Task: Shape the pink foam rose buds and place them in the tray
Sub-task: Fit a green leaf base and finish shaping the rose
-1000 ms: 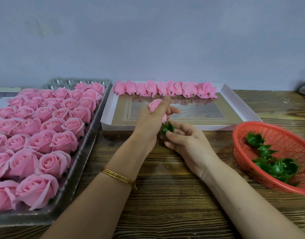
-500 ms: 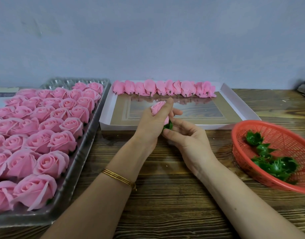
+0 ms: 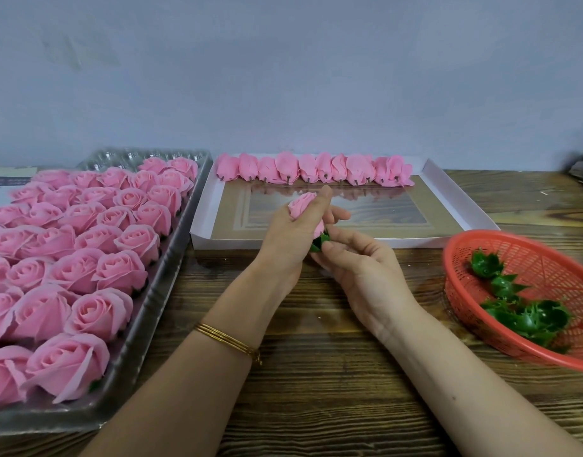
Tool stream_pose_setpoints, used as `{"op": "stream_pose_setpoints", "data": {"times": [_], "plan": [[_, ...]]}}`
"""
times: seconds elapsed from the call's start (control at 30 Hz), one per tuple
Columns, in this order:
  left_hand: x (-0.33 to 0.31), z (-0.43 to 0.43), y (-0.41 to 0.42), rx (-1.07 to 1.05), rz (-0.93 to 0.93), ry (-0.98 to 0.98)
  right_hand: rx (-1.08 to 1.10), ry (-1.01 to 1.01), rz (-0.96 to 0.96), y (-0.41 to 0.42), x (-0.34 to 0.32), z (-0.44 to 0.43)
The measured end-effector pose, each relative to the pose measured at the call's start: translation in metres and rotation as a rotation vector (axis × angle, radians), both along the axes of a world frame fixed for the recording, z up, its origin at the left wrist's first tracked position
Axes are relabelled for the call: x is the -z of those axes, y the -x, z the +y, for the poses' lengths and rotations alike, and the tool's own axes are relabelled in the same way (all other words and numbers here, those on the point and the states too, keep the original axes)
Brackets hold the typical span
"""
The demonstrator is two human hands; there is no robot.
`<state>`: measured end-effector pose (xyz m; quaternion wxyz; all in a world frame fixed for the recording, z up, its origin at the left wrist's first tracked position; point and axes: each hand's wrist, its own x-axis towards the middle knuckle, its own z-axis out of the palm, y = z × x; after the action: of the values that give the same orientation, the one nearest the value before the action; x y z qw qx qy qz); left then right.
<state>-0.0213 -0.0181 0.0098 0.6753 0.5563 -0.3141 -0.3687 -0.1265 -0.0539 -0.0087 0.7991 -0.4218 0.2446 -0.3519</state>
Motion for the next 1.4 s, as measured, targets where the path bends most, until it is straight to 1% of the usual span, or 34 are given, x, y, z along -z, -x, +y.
{"op": "stream_pose_setpoints", "data": {"times": [0.17, 0.4, 0.73, 1.03, 1.17, 1.27, 1.4], "plan": [[-0.0006, 0.0001, 0.0012, -0.008, 0.022, 0.017, -0.024, -0.018, 0.017, 0.0021, 0.0001, -0.0016], [0.0005, 0.0008, 0.0013, 0.005, -0.003, 0.016, -0.008, -0.001, -0.028, 0.0014, -0.0007, -0.0007], [0.0, 0.0018, 0.0026, 0.004, -0.054, 0.007, 0.081, 0.11, 0.062, 0.0027, -0.0014, 0.0008], [0.002, 0.0003, 0.0008, 0.008, -0.042, 0.032, 0.032, -0.01, -0.043, 0.0005, -0.0011, -0.0002], [0.0022, 0.0001, 0.0022, -0.003, -0.026, 0.023, 0.021, -0.025, -0.027, 0.0015, -0.0018, 0.0014], [0.0013, 0.0007, 0.0027, -0.007, -0.017, 0.013, 0.077, 0.007, 0.029, 0.003, -0.0033, 0.003], [-0.0008, 0.0024, 0.0023, -0.01, -0.009, 0.02, 0.097, -0.003, 0.031, 0.0025, -0.0045, 0.0042]]}}
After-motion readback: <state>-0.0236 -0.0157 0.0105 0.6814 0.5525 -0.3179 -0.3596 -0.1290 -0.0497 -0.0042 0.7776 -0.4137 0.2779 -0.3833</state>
